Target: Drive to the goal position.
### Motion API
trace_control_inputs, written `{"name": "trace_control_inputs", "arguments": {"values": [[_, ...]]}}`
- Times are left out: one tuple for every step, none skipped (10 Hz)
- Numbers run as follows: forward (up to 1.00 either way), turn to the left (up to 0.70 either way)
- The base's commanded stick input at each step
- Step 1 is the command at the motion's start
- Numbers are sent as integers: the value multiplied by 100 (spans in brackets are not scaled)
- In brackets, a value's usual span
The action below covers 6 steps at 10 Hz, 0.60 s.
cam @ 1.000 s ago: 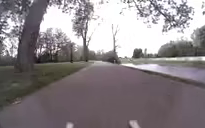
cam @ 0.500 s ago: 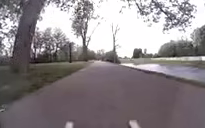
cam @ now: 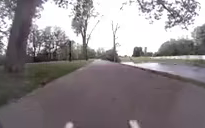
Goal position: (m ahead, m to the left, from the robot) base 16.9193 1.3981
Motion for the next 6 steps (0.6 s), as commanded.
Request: {"name": "trace_control_inputs", "arguments": {"values": [[70, 0], [70, 0], [70, 0], [70, 0], [70, 0], [70, 0]]}}
